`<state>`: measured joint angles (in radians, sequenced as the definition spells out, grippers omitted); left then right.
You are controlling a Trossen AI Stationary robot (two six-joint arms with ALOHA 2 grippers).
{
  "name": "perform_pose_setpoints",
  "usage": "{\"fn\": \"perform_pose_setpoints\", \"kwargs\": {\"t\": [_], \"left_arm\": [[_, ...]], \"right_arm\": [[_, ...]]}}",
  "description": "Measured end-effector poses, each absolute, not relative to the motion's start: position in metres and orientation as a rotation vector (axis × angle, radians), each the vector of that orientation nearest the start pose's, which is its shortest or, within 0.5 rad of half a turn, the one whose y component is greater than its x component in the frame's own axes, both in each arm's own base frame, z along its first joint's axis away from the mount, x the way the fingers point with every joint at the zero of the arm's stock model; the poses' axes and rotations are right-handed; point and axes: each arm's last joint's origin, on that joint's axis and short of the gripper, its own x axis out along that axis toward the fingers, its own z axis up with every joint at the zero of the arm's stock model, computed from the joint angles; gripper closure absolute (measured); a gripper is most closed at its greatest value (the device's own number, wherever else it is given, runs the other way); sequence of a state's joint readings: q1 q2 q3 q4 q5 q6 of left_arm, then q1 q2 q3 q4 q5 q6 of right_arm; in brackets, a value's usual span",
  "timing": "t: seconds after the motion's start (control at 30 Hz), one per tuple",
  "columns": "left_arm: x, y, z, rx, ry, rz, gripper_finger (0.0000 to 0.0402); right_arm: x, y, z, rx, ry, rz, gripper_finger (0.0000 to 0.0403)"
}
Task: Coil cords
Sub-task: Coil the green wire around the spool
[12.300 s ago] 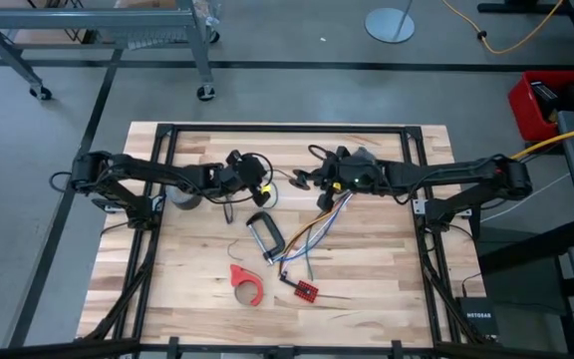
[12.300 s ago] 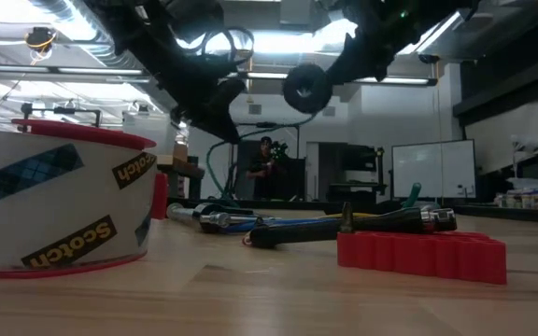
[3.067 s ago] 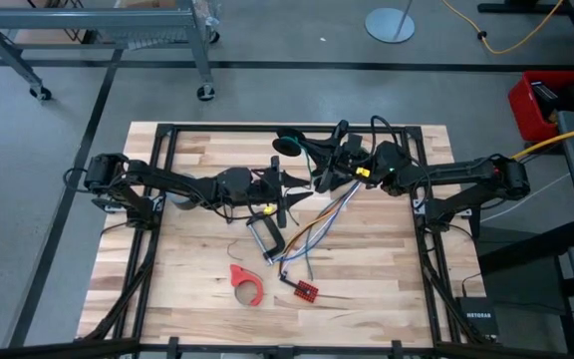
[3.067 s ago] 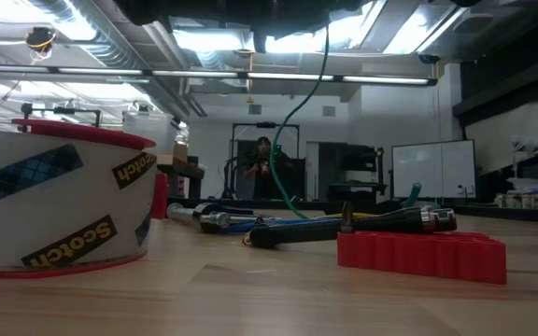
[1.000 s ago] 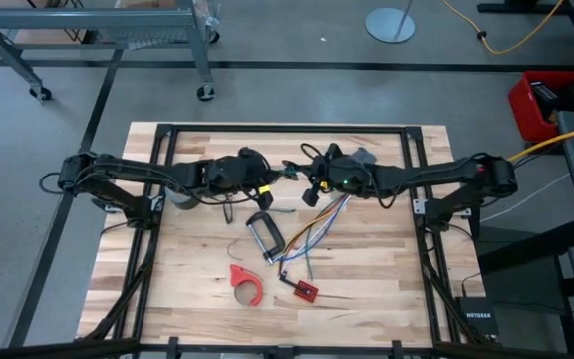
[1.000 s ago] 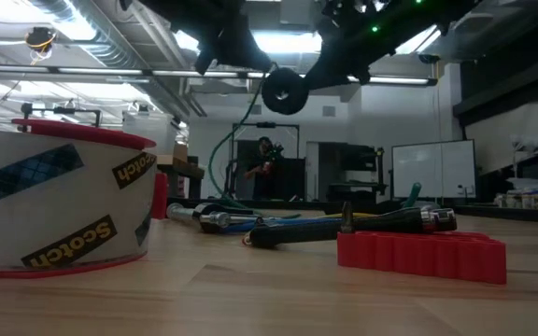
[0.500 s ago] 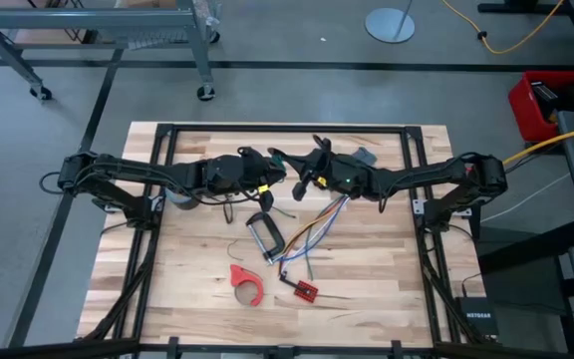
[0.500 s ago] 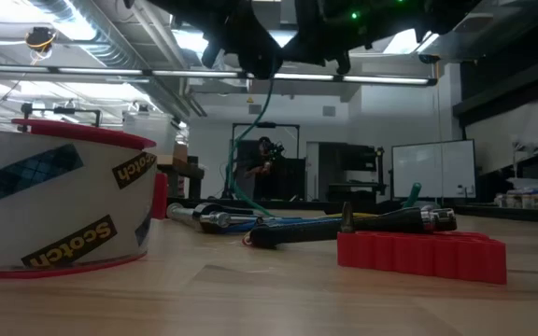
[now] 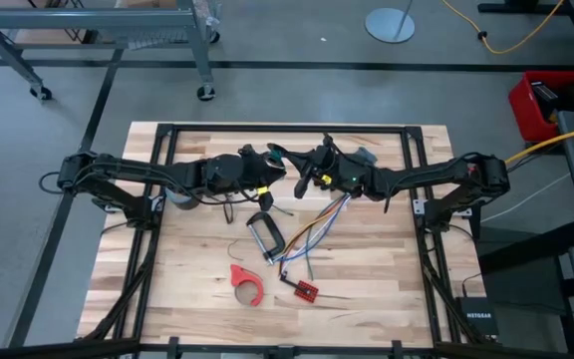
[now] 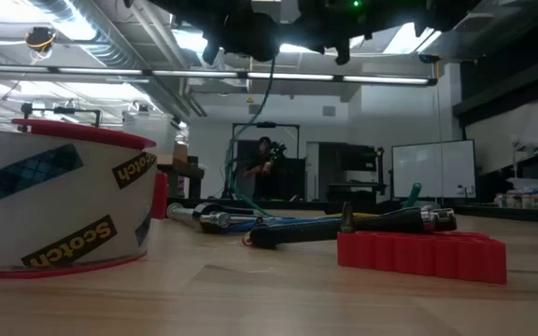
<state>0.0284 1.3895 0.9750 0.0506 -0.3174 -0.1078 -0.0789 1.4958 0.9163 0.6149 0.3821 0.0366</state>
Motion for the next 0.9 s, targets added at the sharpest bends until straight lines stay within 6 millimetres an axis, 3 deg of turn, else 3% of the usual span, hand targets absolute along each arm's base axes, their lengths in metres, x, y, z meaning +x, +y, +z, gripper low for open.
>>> {"fn": "perform_pose_setpoints", "kwargs": {"t": [0.27,0.4,0.73,0.9], "left_arm": [[0.307,0.014,0.278,-0.008,0.429,0.345,0.0303],[0.305,0.013,0.274,-0.099,0.456,0.370,0.0279],[0.306,0.012,0.274,-0.191,0.434,0.392,0.0294],[0.316,0.010,0.266,-0.212,0.414,0.387,0.0295]], "right_arm": [[0.330,-0.037,0.290,0.044,-0.068,-0.440,0.0403],[0.325,-0.036,0.297,0.032,-0.082,-0.440,0.0403],[0.307,-0.035,0.323,0.014,-0.161,-0.436,0.0403],[0.301,-0.033,0.332,-0.004,-0.197,-0.416,0.0403]]}}
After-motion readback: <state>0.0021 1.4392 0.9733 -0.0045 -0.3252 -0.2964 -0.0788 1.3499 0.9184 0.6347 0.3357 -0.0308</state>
